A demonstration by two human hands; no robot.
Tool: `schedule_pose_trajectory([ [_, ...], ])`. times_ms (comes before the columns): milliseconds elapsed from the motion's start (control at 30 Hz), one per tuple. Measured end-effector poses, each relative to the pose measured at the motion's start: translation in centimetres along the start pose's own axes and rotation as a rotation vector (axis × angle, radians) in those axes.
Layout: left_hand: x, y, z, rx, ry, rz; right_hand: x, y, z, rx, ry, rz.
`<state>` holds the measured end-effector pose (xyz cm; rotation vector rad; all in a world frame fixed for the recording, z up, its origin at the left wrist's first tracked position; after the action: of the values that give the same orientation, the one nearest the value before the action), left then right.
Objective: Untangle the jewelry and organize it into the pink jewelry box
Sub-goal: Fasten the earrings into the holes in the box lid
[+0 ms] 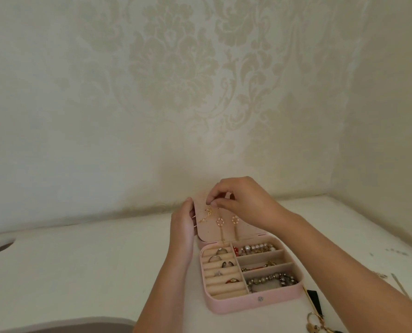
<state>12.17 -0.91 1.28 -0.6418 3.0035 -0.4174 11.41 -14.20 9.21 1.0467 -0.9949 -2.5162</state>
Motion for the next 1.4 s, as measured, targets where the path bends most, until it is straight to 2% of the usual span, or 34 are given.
schedule_pose_trajectory([
  [133,0.1,0.3,-0.2,0.017,0.013,-0.007,0.0,-1.7,-0.4,-0.031,-0.007,0.033],
  [267,0.7,0.9,-0.2,-0.039,-0.062,-0.005,0.2,-2.5,-0.5,-0.007,0.02,0.072],
  [400,1.4,1.4,0.5,-0.125,-0.143,0.011,0.1,-2.2,-0.8,0.037,0.031,0.052],
  [567,2.1,1.4,0.4,-0.169,-0.16,0.035,0.3,-1.8,-1.1,0.07,0.031,0.067],
  [933,2.5,1.2,0.1,-0.223,-0.297,0.035,0.6,-1.8,-1.6,0.002,0.024,0.029],
  [1233,2.6,1.3,0.2,-0.19,-0.289,0.035,0.6,-2.3,-1.3,0.033,0.071,0.047],
  [1400,2.8,1.0,0.0,-0.178,-0.282,0.048,0.5,-2.2,-1.4,0.129,0.108,0.033],
])
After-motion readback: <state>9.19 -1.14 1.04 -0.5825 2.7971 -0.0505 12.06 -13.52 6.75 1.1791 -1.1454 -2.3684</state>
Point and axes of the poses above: each hand's wrist, its own x-axis away from the middle knuckle, its own y-axis out of the back of the hand, z = x × y, the point moved 4 cm from there along -x, towards the middle knuckle, and after that the axes turned 5 degrees about -z, right-handed, at the moved point
